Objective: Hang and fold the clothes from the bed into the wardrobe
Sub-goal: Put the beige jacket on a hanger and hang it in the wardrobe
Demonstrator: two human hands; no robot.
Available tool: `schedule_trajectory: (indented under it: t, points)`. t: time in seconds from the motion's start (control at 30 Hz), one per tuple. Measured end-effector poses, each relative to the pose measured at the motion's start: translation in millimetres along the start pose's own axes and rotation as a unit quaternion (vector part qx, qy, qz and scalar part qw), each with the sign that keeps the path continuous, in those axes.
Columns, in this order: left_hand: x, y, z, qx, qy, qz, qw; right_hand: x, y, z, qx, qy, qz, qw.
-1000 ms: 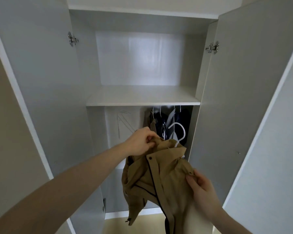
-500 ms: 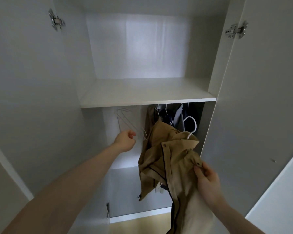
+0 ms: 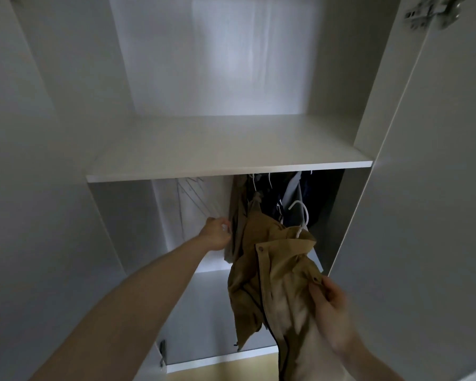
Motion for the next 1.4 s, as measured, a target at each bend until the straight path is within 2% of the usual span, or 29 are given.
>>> schedule_trajectory:
  t: [0.4,0.6,0.77,0.97,1.2,1.4]
  points:
    - [-55,-35,101,0.104,-0.035,-0.071,0.991,-27,24,75,-0.019,-0.034,-0.002,0.999]
    - [-49,-62,110,0.120,-0.028,-0.081,0.989,-58,17,91,-0.028,-0.042,-0.002,0.999]
    - [-37,-75,124,0.138,-0.003,-0.138,0.981,-76,19,92,-0.037,-0.036,0.017,0.999]
    - [-26,-82,134,0.131,-0.018,-0.121,0.984,-90,24,96,-0.043,-0.037,0.022,0.998]
    - [2,-113,119,0.127,0.077,-0.136,0.979,-134,31,111,-0.041,-0.041,0.003,0.998]
    - [19,-129,97,0.125,0.104,-0.138,0.977,-181,46,145,-0.057,-0.041,-0.038,0.997]
Point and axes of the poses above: each hand's wrist, its own z-axis towards the middle knuckle, its own x-axis out of the back of the hand, y = z × x, the point moved 8 cm from there along z, towards the middle knuckle, and after that the axes turned 13 degrees about z, right-handed, at the moved point
